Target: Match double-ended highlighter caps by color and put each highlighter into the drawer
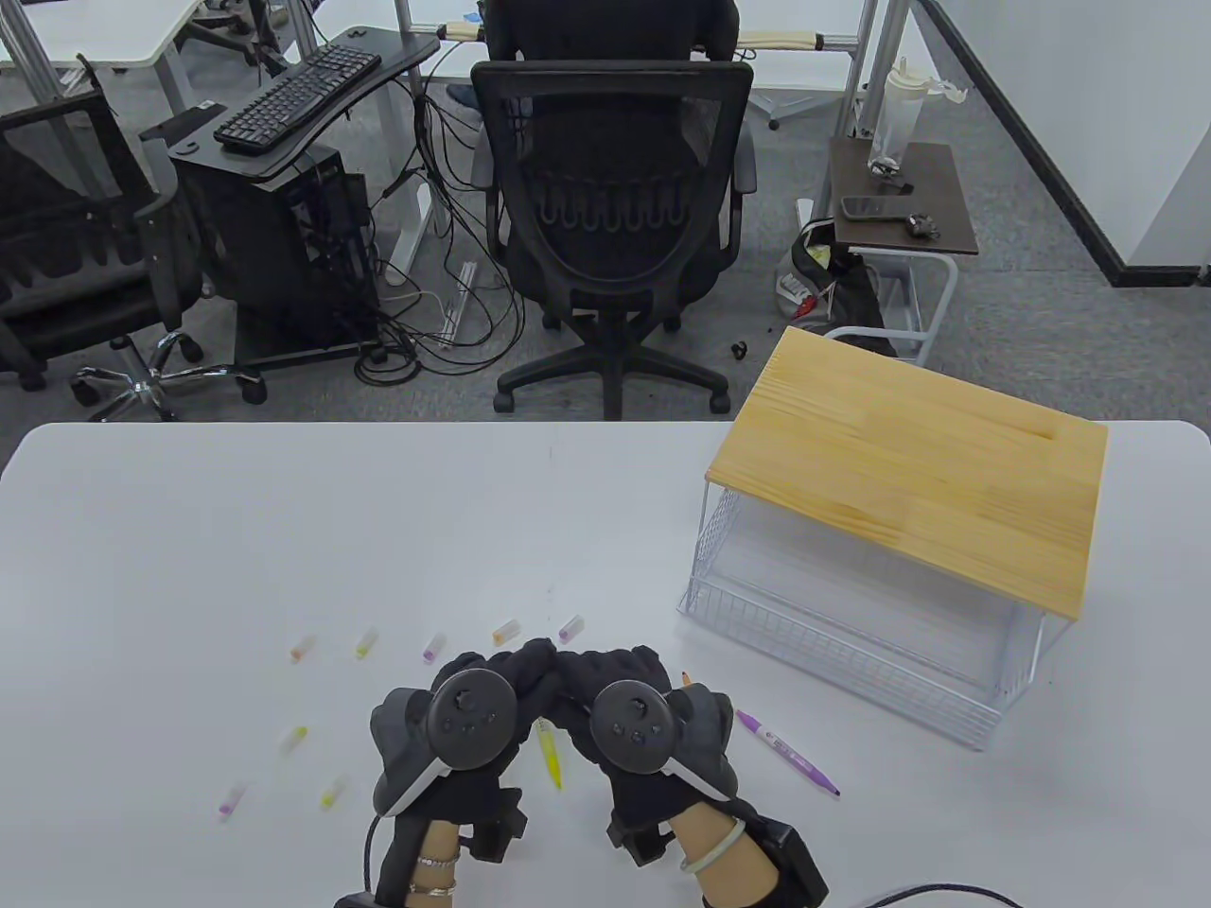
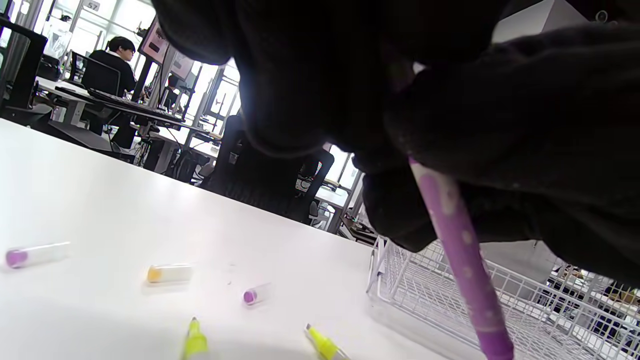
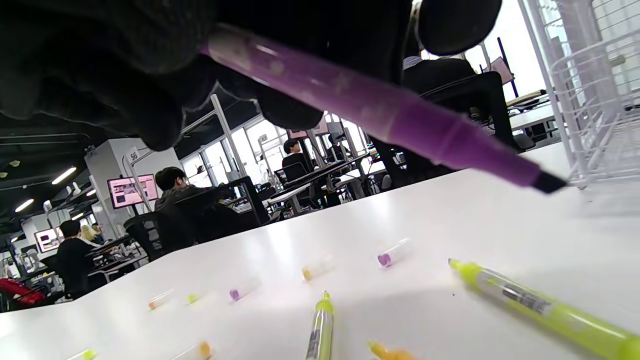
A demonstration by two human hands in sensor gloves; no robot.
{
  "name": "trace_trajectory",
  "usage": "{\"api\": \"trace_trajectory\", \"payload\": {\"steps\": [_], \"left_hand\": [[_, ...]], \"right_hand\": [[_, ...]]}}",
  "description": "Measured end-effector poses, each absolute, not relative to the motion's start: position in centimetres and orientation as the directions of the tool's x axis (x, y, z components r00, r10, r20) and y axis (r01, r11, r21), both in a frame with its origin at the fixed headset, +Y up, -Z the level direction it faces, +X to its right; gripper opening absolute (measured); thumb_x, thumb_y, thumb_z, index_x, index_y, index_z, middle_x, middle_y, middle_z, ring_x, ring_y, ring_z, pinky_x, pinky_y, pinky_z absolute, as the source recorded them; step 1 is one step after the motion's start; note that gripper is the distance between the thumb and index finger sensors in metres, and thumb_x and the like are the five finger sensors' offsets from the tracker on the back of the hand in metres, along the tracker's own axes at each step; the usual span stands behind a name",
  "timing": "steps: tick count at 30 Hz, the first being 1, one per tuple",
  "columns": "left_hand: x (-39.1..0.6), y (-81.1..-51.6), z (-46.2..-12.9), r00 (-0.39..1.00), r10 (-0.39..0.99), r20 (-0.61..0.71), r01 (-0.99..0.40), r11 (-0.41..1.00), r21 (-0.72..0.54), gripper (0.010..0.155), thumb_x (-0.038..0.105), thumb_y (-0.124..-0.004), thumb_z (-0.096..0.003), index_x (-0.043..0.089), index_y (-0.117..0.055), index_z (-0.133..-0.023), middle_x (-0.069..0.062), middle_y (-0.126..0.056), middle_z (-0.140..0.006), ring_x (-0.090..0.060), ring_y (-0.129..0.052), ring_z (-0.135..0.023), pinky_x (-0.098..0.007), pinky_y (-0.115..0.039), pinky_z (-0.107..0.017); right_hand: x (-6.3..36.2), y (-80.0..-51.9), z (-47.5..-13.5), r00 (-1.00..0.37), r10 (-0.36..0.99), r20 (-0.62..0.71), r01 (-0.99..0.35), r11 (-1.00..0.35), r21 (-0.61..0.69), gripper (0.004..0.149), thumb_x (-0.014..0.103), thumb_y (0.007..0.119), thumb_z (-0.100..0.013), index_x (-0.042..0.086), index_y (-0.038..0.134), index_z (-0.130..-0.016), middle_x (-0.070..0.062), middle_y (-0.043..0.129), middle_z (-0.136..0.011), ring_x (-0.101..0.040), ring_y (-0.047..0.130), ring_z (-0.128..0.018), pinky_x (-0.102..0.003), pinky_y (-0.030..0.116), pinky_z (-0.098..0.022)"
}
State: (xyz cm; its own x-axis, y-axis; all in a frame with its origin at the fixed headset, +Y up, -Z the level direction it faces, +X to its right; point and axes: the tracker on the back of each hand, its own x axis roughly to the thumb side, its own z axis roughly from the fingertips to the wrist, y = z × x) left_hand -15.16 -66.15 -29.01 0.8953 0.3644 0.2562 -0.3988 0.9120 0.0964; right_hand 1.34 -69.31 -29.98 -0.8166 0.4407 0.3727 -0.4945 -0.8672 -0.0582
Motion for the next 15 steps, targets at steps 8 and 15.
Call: {"api": "trace_trajectory", "payload": {"steps": [8,15], "left_hand": [[-16.9,-66.7,-29.7,0.89,0.397,0.225,-0.417,0.907,0.049,0.065,0.048,-0.074,-0.0451,0.023,-0.071,-0.104,-0.002,-0.095,-0.091,-0.024,-0.098,-0.074,-0.057,-0.064,-0.071],[-18.1,-67.9,-30.6,0.915,0.37,0.159,-0.38,0.924,0.036,0.072,0.053,-0.073,-0.0431,0.027,-0.065,-0.109,-0.01,-0.08,-0.109,-0.036,-0.086,-0.092,-0.063,-0.059,-0.072]], "right_hand": [[3.4,-68.9,-31.1,-0.79,0.53,0.31,-0.567,-0.823,-0.039,0.046,0.041,0.076,-0.054,0.023,0.073,-0.096,-0.005,0.079,-0.094,-0.035,0.084,-0.081,-0.063,0.06,-0.072],[5.9,-68.6,-32.4,-0.648,0.705,0.288,-0.715,-0.694,0.087,0.049,0.03,0.075,-0.058,0.026,0.059,-0.104,-0.004,0.076,-0.101,-0.031,0.087,-0.083,-0.055,0.064,-0.074]]}}
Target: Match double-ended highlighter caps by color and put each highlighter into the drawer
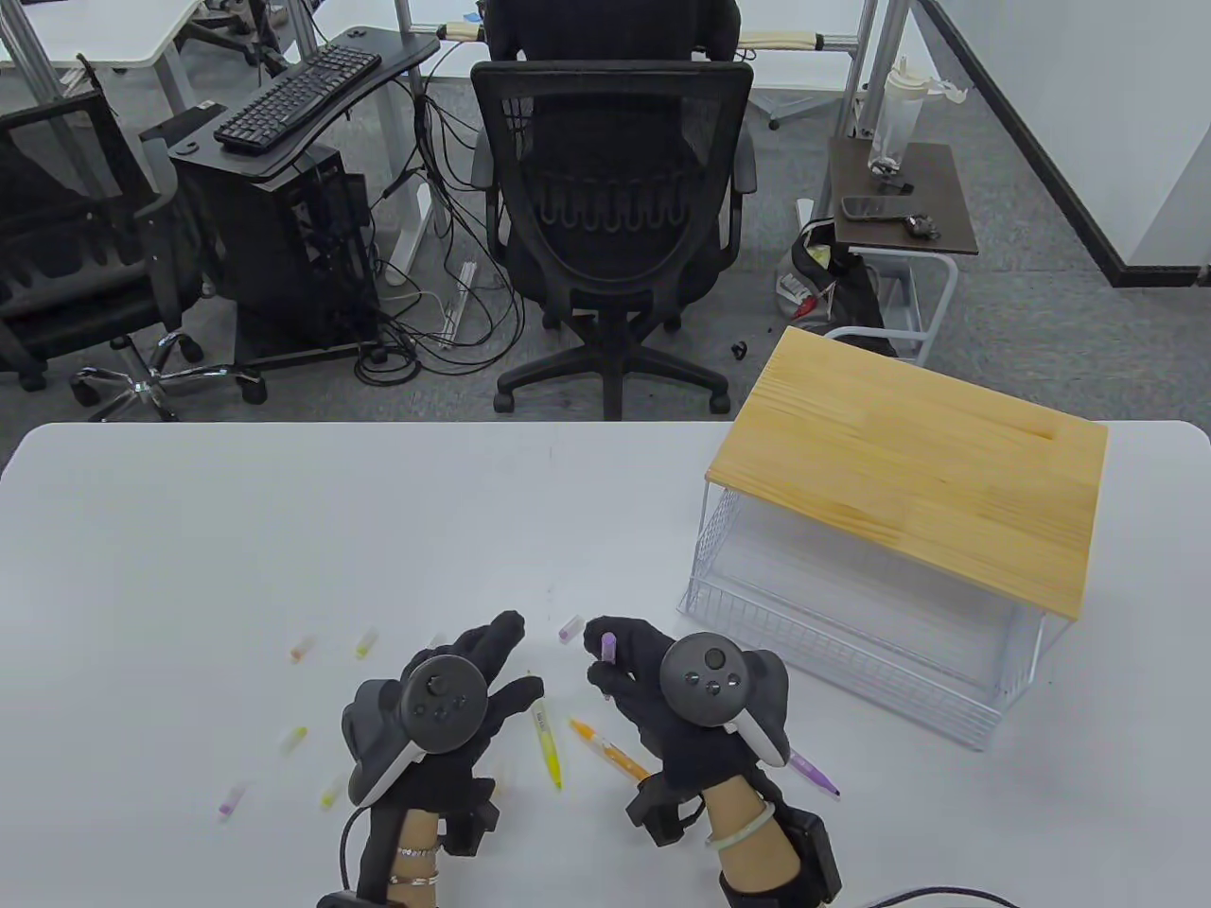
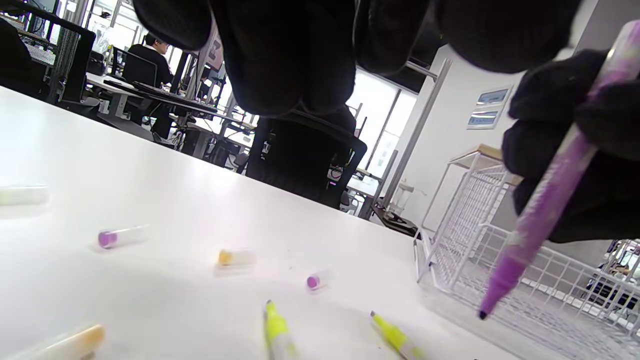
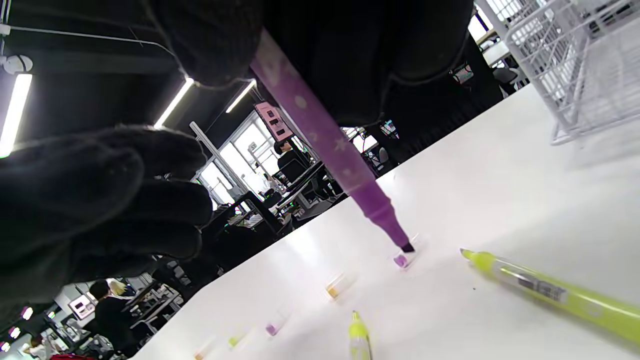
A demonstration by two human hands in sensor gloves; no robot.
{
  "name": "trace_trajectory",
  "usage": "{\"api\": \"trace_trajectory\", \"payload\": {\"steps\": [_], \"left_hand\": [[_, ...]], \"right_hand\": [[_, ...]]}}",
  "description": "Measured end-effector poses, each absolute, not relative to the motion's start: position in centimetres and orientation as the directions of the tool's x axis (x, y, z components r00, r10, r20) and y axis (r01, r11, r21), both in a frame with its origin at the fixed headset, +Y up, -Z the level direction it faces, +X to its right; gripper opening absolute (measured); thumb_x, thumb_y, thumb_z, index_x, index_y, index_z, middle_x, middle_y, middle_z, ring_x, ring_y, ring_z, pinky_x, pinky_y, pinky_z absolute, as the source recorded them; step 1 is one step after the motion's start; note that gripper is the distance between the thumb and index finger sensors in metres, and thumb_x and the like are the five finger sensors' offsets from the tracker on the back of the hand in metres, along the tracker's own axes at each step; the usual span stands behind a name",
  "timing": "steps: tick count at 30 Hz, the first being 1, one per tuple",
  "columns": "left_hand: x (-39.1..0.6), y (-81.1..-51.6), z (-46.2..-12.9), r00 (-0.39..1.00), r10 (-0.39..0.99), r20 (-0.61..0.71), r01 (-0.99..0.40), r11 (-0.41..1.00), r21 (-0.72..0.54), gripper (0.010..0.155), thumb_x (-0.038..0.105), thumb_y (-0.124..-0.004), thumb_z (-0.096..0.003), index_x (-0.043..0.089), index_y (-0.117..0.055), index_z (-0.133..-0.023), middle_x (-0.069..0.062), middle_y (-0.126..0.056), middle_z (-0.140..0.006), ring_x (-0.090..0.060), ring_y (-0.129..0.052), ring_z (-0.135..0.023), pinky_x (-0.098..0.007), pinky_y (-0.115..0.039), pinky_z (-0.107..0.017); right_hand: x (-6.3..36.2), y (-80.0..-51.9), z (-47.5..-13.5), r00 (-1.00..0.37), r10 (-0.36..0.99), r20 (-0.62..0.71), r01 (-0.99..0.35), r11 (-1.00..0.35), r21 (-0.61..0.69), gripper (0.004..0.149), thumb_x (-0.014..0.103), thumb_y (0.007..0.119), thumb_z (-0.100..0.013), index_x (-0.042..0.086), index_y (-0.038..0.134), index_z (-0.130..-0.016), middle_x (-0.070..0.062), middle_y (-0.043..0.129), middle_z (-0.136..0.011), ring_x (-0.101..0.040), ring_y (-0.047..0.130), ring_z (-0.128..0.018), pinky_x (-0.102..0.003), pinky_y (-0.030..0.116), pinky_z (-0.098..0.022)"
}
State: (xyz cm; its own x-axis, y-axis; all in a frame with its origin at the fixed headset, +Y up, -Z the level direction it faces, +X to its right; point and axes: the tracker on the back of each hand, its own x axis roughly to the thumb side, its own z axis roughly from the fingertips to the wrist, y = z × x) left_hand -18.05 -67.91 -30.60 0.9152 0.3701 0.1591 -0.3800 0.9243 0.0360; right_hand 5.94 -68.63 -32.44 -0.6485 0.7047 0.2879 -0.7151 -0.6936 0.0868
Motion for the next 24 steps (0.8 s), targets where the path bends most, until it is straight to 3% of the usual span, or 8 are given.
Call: {"api": "trace_trajectory", "payload": {"steps": [3,5,7,12,16,20,24], "left_hand": [[-18.0,-68.5,-31.0,0.927,0.347,0.138,-0.353,0.935,0.021,0.073,0.054,-0.072,-0.0428,0.027,-0.063,-0.11,-0.011,-0.077,-0.112,-0.039,-0.083,-0.095,-0.065,-0.057,-0.073],[-17.9,-68.7,-31.2,0.939,0.322,0.122,-0.327,0.945,0.019,0.074,0.055,-0.072,-0.043,0.028,-0.062,-0.111,-0.011,-0.076,-0.113,-0.039,-0.082,-0.096,-0.065,-0.056,-0.073],[-17.8,-69.0,-31.6,0.948,0.3,0.102,-0.304,0.952,0.023,0.073,0.054,-0.072,-0.0433,0.028,-0.061,-0.111,-0.011,-0.075,-0.114,-0.038,-0.081,-0.096,-0.065,-0.056,-0.074],[-17.1,-69.5,-33.3,0.982,0.19,0.022,-0.189,0.981,-0.035,0.073,0.054,-0.072,-0.0434,0.028,-0.061,-0.111,-0.009,-0.076,-0.112,-0.035,-0.084,-0.094,-0.062,-0.057,-0.074],[-15.9,-69.2,-35.8,0.999,-0.01,-0.053,0.005,0.995,-0.097,0.073,0.052,-0.074,-0.0425,0.03,-0.06,-0.11,-0.003,-0.079,-0.11,-0.03,-0.085,-0.094,-0.06,-0.057,-0.076],[-14.5,-70.6,-39.3,0.971,-0.23,-0.07,0.21,0.953,-0.219,0.072,0.049,-0.077,-0.041,0.035,-0.058,-0.109,0.005,-0.08,-0.109,-0.024,-0.084,-0.097,-0.059,-0.055,-0.079],[-14.0,-72.3,-41.7,0.964,-0.258,-0.07,0.227,0.93,-0.29,0.071,0.049,-0.078,-0.0397,0.038,-0.058,-0.107,0.01,-0.079,-0.109,-0.02,-0.082,-0.1,-0.057,-0.054,-0.081]], "right_hand": [[6.8,-68.4,-32.7,-0.616,0.736,0.28,-0.749,-0.658,0.082,0.067,0.029,0.074,-0.059,0.025,0.038,-0.115,-0.002,0.077,-0.099,-0.03,0.089,-0.08,-0.054,0.066,-0.074],[7.4,-68.1,-32.7,-0.598,0.752,0.278,-0.769,-0.636,0.064,0.076,0.029,0.074,-0.059,0.027,0.024,-0.116,-0.001,0.078,-0.099,-0.028,0.091,-0.078,-0.053,0.068,-0.072],[8.0,-67.6,-32.6,-0.577,0.769,0.277,-0.792,-0.609,0.04,0.078,0.029,0.074,-0.059,0.029,0.021,-0.116,-0.001,0.079,-0.098,-0.027,0.093,-0.075,-0.051,0.07,-0.071],[9.5,-66.7,-32.0,-0.541,0.801,0.254,-0.834,-0.549,-0.045,0.065,0.028,0.078,-0.057,0.037,0.043,-0.111,-0.004,0.084,-0.093,-0.029,0.097,-0.068,-0.052,0.074,-0.065],[10.7,-66.4,-32.0,-0.533,0.814,0.23,-0.845,-0.526,-0.095,0.049,0.029,0.078,-0.056,0.029,0.062,-0.102,-0.004,0.09,-0.088,-0.028,0.101,-0.064,-0.049,0.078,-0.062],[11.5,-66.3,-32.2,-0.561,0.803,0.201,-0.828,-0.545,-0.133,0.041,0.027,0.081,-0.054,0.026,0.069,-0.094,-0.006,0.09,-0.089,-0.029,0.101,-0.066,-0.049,0.077,-0.063],[12.5,-66.2,-32.3,-0.614,0.773,0.16,-0.789,-0.593,-0.162,0.039,0.024,0.082,-0.054,0.026,0.071,-0.091,-0.006,0.089,-0.091,-0.031,0.1,-0.069,-0.051,0.075,-0.064]]}}
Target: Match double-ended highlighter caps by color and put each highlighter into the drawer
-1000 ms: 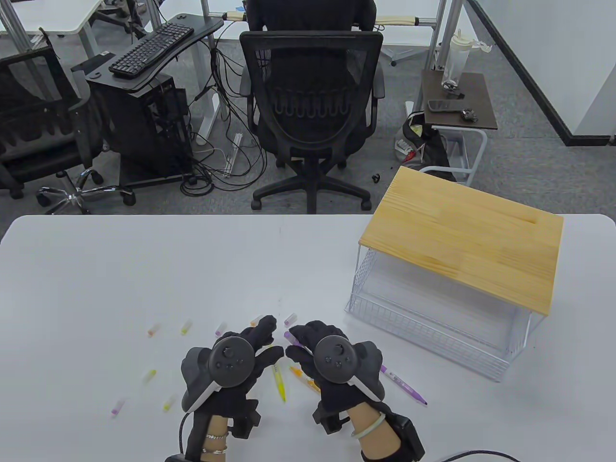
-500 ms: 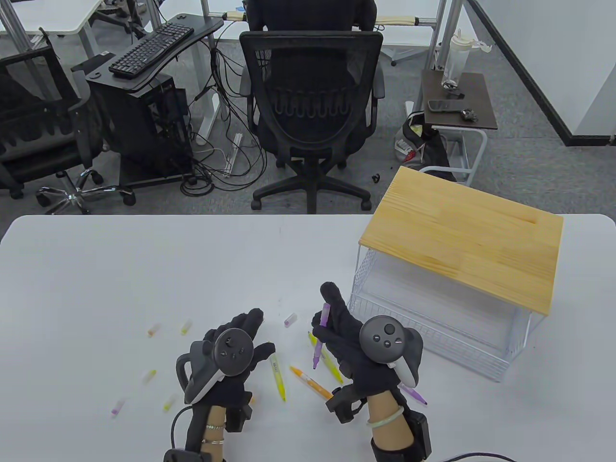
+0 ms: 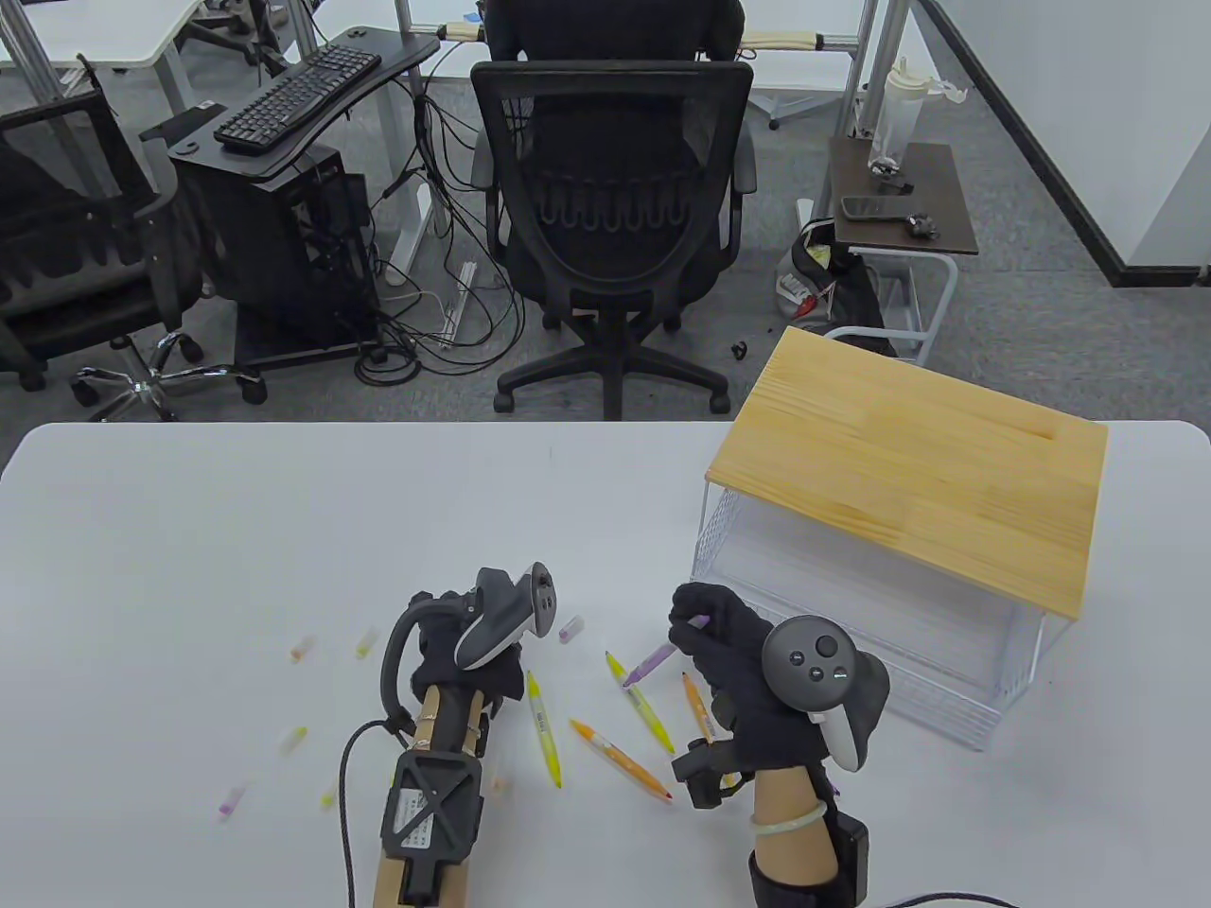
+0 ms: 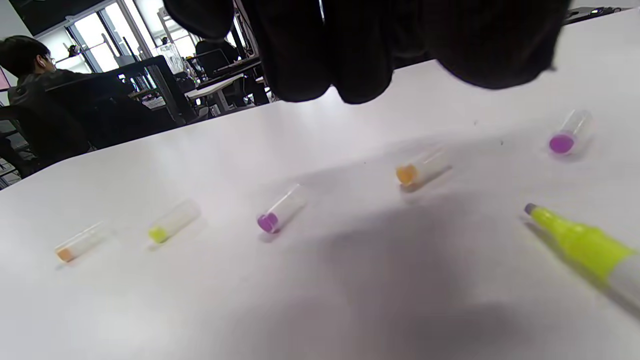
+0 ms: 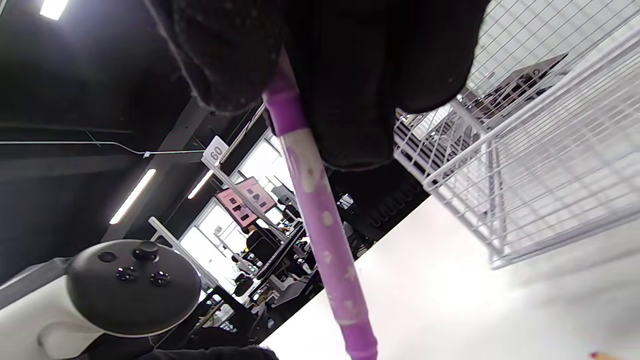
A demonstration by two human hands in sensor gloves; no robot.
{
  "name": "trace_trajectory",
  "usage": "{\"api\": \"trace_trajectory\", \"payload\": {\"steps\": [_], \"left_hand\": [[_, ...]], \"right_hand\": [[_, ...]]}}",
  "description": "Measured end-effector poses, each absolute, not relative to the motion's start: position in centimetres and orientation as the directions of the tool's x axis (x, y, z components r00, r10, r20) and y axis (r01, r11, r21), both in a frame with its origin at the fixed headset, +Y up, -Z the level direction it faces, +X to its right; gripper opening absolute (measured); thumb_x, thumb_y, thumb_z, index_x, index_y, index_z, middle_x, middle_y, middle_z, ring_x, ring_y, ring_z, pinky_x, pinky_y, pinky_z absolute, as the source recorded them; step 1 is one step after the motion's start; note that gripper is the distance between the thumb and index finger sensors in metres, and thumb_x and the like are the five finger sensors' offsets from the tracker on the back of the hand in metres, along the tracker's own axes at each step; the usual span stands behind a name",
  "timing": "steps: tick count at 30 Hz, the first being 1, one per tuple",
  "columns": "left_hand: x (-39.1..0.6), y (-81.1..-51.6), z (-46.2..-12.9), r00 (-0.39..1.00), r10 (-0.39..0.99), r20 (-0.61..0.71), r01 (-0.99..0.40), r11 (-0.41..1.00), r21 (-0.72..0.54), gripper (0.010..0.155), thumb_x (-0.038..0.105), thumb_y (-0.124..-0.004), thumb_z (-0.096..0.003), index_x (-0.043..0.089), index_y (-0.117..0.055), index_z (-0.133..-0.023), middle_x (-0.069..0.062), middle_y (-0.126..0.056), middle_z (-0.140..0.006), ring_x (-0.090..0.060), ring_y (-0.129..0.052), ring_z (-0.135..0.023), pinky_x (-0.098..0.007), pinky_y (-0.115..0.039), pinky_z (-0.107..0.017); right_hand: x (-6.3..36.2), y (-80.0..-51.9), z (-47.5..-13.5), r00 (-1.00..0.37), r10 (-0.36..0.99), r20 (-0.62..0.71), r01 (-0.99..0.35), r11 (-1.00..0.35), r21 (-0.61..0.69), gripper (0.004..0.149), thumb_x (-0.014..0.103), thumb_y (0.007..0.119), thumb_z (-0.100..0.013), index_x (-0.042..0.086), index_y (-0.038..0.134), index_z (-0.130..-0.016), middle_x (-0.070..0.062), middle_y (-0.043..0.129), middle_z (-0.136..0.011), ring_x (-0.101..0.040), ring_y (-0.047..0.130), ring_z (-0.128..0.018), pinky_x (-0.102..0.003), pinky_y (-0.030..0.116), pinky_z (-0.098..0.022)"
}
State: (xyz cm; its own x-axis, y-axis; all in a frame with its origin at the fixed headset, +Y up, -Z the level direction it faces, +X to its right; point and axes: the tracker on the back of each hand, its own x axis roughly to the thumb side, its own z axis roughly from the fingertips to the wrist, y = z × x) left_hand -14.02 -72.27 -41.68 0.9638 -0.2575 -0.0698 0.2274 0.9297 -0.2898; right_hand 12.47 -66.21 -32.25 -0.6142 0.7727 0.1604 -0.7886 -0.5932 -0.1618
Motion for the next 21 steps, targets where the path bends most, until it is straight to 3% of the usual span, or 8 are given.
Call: {"api": "trace_trajectory", "payload": {"steps": [2,5,11,21], "left_hand": [[-13.8,-72.8,-42.4,0.968,-0.238,-0.079,0.207,0.936,-0.285,0.071,0.048,-0.078,-0.0394,0.039,-0.059,-0.107,0.01,-0.079,-0.109,-0.02,-0.082,-0.1,-0.057,-0.053,-0.082],[-14.3,-73.5,-43.3,0.934,-0.33,-0.133,0.278,0.911,-0.305,0.071,0.049,-0.078,-0.0392,0.04,-0.058,-0.107,0.011,-0.078,-0.109,-0.019,-0.081,-0.101,-0.056,-0.052,-0.083],[-18.9,-73.6,-44.0,0.917,-0.316,-0.242,0.222,0.911,-0.348,0.067,0.046,-0.077,-0.0412,0.038,-0.061,-0.105,0.009,-0.081,-0.107,-0.019,-0.083,-0.098,-0.056,-0.054,-0.081],[-20.1,-75.0,-44.2,0.889,-0.4,-0.223,0.27,0.85,-0.452,0.071,0.05,-0.081,-0.0348,0.037,-0.066,-0.103,0.013,-0.091,-0.097,-0.015,-0.091,-0.09,-0.055,-0.058,-0.08]], "right_hand": [[13.0,-66.2,-32.3,-0.602,0.784,0.152,-0.797,-0.578,-0.174,0.038,0.023,0.082,-0.054,0.026,0.071,-0.091,-0.006,0.089,-0.092,-0.032,0.099,-0.069,-0.051,0.075,-0.064],[13.6,-66.4,-32.4,-0.575,0.805,0.147,-0.816,-0.551,-0.174,0.039,0.023,0.082,-0.055,0.026,0.071,-0.092,-0.006,0.088,-0.092,-0.032,0.098,-0.07,-0.052,0.074,-0.065],[13.6,-66.7,-32.8,-0.564,0.814,0.141,-0.824,-0.541,-0.169,0.039,0.024,0.08,-0.056,0.026,0.07,-0.093,-0.007,0.088,-0.092,-0.033,0.098,-0.07,-0.052,0.073,-0.065],[12.3,-67.6,-33.5,-0.58,0.804,0.133,-0.814,-0.567,-0.124,0.038,0.025,0.079,-0.057,0.026,0.07,-0.094,-0.007,0.087,-0.093,-0.033,0.097,-0.071,-0.053,0.072,-0.065]]}}
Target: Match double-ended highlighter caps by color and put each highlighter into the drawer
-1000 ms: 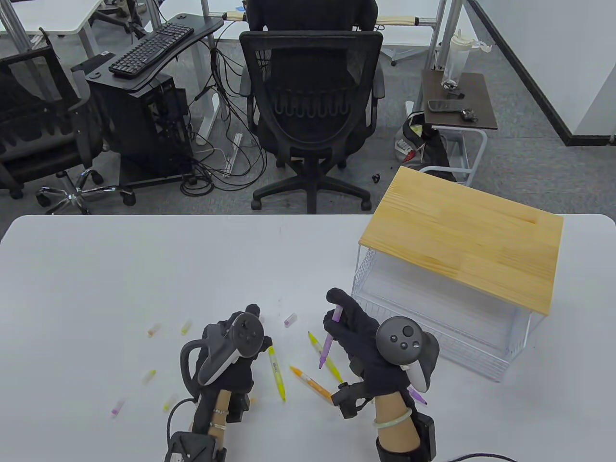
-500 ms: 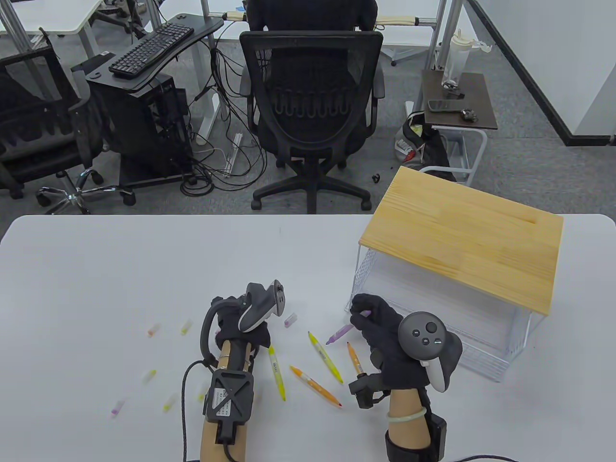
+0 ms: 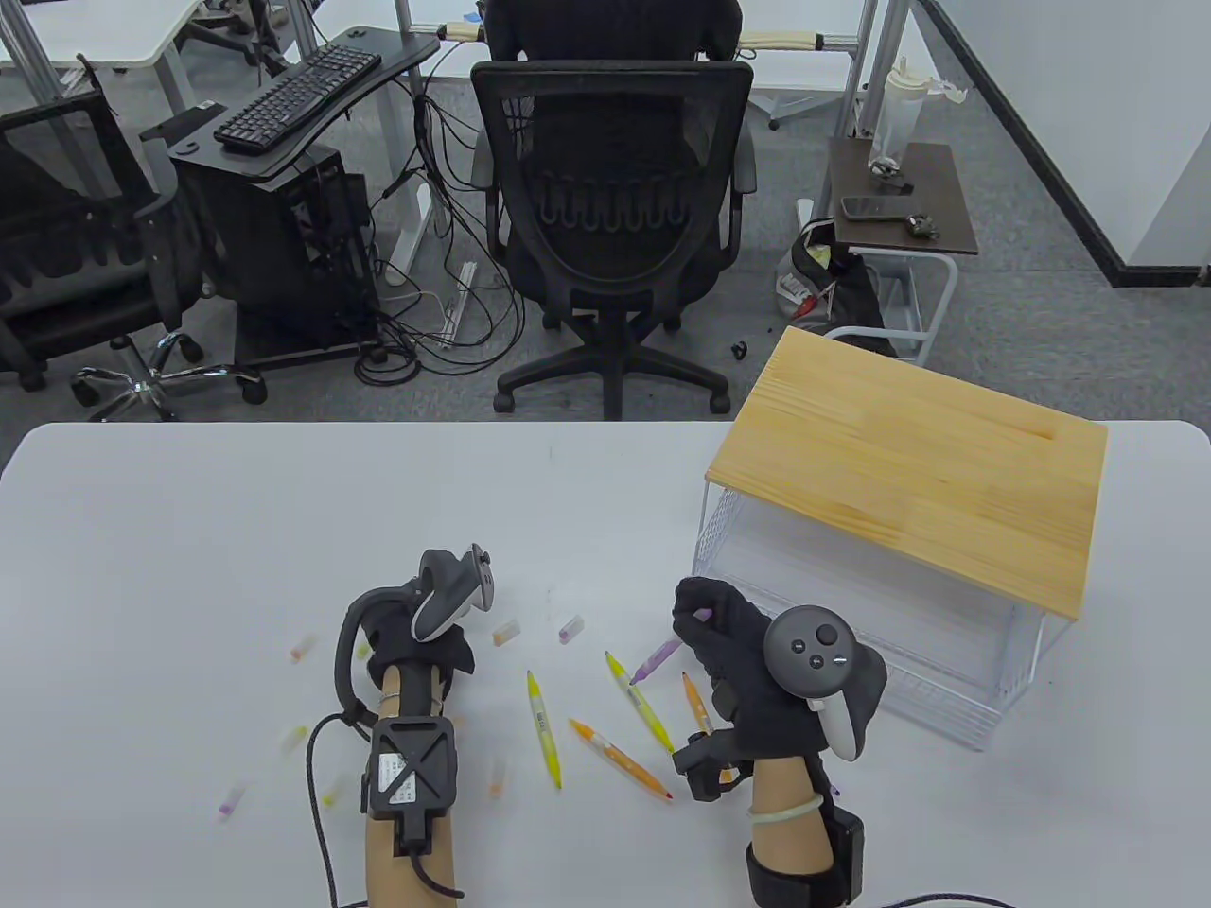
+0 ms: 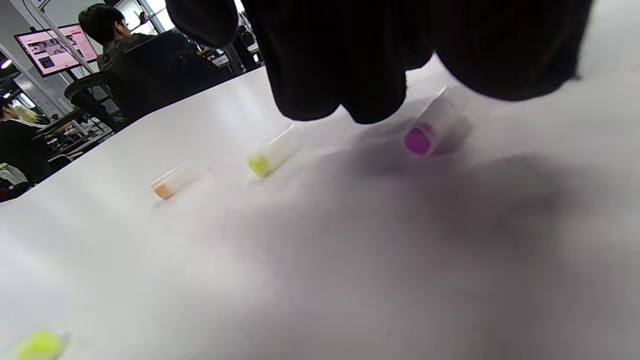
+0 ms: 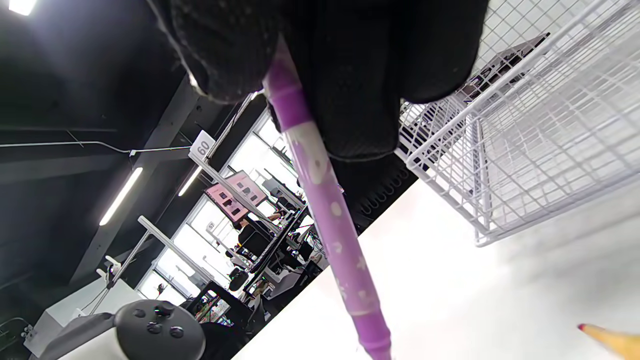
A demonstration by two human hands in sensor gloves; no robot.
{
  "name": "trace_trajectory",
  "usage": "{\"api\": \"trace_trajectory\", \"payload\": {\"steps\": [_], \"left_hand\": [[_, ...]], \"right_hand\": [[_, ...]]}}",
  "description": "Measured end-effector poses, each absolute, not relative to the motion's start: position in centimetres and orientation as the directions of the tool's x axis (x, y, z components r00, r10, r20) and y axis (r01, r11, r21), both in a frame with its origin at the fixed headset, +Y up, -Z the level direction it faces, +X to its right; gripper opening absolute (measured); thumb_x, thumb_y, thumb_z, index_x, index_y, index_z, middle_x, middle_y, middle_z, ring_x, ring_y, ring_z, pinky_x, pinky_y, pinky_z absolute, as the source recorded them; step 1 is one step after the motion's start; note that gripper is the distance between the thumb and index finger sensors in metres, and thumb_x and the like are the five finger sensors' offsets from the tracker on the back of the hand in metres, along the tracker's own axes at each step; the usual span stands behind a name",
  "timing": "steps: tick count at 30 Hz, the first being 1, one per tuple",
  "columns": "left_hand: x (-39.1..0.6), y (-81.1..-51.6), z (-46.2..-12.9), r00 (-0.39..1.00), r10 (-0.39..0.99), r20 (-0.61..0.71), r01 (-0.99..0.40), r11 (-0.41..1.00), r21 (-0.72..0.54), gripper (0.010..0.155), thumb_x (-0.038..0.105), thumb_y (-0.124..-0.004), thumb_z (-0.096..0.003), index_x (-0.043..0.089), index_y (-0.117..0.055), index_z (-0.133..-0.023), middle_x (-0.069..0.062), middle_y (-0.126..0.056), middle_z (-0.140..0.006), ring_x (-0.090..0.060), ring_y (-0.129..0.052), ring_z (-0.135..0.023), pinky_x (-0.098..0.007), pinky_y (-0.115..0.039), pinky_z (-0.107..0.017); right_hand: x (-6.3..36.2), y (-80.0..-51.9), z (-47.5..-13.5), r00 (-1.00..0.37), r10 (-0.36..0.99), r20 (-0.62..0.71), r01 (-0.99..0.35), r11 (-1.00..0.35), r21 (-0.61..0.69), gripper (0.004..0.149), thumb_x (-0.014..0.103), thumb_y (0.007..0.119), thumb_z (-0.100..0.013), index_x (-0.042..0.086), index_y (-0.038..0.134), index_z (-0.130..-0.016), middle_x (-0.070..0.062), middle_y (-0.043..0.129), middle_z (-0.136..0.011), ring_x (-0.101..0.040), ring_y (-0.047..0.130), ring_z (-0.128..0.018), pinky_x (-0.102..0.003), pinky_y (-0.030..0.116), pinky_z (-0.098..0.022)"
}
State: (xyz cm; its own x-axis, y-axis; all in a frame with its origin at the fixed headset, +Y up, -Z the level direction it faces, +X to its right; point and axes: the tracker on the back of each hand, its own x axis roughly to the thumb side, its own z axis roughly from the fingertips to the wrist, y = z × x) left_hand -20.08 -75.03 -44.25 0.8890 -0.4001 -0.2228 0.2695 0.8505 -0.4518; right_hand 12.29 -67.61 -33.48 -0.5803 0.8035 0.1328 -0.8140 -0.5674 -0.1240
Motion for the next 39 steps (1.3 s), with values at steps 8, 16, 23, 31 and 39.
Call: {"api": "trace_trajectory", "payload": {"steps": [8,16,23,31,39], "left_hand": [[-19.2,-76.2,-44.7,0.814,-0.532,-0.233,0.41,0.811,-0.417,0.062,0.045,-0.086,-0.0319,0.039,-0.075,-0.092,0.02,-0.095,-0.077,-0.005,-0.099,-0.073,-0.051,-0.063,-0.079],[-20.3,-72.3,-41.7,0.918,-0.351,-0.183,0.284,0.907,-0.312,0.06,0.032,-0.071,-0.0491,0.022,-0.06,-0.107,0.006,-0.09,-0.092,-0.017,-0.097,-0.078,-0.055,-0.065,-0.075],[-21.4,-68.8,-34.8,0.991,0.131,-0.036,-0.132,0.991,-0.013,0.057,0.024,-0.069,-0.0511,0.018,-0.058,-0.107,-0.005,-0.078,-0.099,-0.009,-0.101,-0.07,-0.046,-0.076,-0.069],[-22.0,-69.4,-32.1,0.959,0.271,0.077,-0.274,0.961,0.036,0.049,0.027,-0.077,-0.0478,0.027,-0.074,-0.097,-0.003,-0.079,-0.097,-0.008,-0.1,-0.071,-0.047,-0.073,-0.07],[-20.7,-69.0,-31.8,0.954,0.262,0.142,-0.268,0.963,0.019,0.048,0.026,-0.076,-0.0486,0.029,-0.074,-0.096,-0.003,-0.078,-0.098,-0.009,-0.099,-0.074,-0.048,-0.072,-0.071]], "right_hand": [[12.6,-67.7,-33.6,-0.579,0.805,0.129,-0.815,-0.565,-0.127,0.038,0.025,0.078,-0.057,0.026,0.07,-0.094,-0.007,0.087,-0.093,-0.033,0.097,-0.071,-0.052,0.072,-0.066],[12.3,-68.0,-33.9,-0.541,0.83,0.14,-0.841,-0.536,-0.072,0.039,0.028,0.079,-0.057,0.025,0.069,-0.095,-0.006,0.089,-0.092,-0.025,0.103,-0.068,-0.044,0.079,-0.063],[10.5,-68.7,-34.1,-0.45,0.871,0.198,-0.866,-0.479,0.14,0.043,0.029,0.07,-0.062,0.026,0.058,-0.102,-0.004,0.079,-0.102,-0.019,0.099,-0.078,-0.04,0.078,-0.068],[7.5,-68.8,-33.1,-0.392,0.872,0.293,-0.853,-0.464,0.24,0.036,0.03,0.067,-0.066,0.038,0.052,-0.098,0.01,0.064,-0.113,-0.016,0.085,-0.098,-0.038,0.066,-0.081],[6.9,-68.9,-32.6,-0.326,0.896,0.301,-0.864,-0.412,0.288,0.035,0.033,0.063,-0.069,0.041,0.047,-0.098,0.015,0.057,-0.116,-0.012,0.079,-0.104,-0.035,0.062,-0.086]]}}
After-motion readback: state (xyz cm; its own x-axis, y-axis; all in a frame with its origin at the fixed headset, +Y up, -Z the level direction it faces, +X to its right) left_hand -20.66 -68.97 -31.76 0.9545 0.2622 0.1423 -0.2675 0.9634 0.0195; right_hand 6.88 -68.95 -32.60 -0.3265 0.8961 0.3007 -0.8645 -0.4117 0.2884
